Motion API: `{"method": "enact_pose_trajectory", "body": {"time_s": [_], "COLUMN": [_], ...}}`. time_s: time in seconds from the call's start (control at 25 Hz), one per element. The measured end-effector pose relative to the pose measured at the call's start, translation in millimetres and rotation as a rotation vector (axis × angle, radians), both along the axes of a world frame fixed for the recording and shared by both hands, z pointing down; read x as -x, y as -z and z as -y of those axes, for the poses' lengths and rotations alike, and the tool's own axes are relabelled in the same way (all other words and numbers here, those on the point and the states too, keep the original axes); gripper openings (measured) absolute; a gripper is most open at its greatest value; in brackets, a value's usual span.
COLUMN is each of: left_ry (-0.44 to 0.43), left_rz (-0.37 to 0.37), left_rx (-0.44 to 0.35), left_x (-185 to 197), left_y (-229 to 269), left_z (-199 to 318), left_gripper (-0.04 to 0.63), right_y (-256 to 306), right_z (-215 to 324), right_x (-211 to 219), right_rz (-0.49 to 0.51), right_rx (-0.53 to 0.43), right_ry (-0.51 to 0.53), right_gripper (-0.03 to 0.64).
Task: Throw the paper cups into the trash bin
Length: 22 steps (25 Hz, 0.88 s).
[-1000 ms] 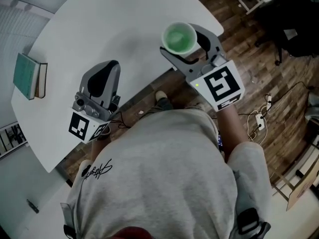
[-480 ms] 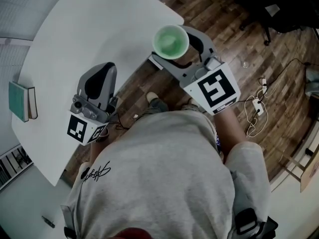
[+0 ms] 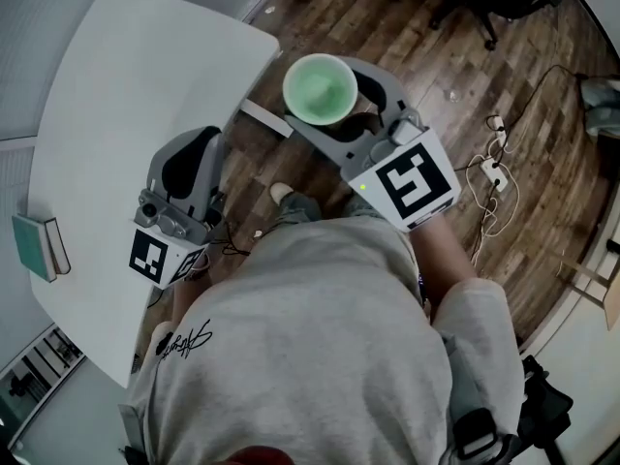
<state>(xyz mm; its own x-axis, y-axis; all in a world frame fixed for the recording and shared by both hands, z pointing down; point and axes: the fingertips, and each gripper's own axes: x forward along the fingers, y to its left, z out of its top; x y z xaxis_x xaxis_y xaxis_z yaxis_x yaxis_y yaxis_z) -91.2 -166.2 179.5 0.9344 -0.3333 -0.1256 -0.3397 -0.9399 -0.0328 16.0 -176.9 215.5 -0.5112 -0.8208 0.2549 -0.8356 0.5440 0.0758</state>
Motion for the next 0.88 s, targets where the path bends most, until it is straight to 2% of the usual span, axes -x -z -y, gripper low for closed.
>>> {"method": "enact_pose_trajectory", "body": {"time_s": [0.44, 0.68, 0.88], "left_ry": [-0.18, -0.235, -0.242], "left_rz": [0.011, 0.011, 0.013], "left_rx": [0.021, 0.041, 0.042], "left_x": [-78, -109, -128], "left_y": [-33, -52, -82], "left_z": [-24, -32, -24], "left_gripper": [0.0, 0.0, 0.0], "right_y": [-23, -41, -71], "right_z": [-33, -46, -43], "right_x": [-66, -89, -107], "right_rz": [0.057, 0.079, 0.123], "right_rx": [0.028, 0.04, 0.04], "right_ry": [-0.137, -0.172, -0.188], "right_gripper": [0.31, 0.31, 0.31]}}
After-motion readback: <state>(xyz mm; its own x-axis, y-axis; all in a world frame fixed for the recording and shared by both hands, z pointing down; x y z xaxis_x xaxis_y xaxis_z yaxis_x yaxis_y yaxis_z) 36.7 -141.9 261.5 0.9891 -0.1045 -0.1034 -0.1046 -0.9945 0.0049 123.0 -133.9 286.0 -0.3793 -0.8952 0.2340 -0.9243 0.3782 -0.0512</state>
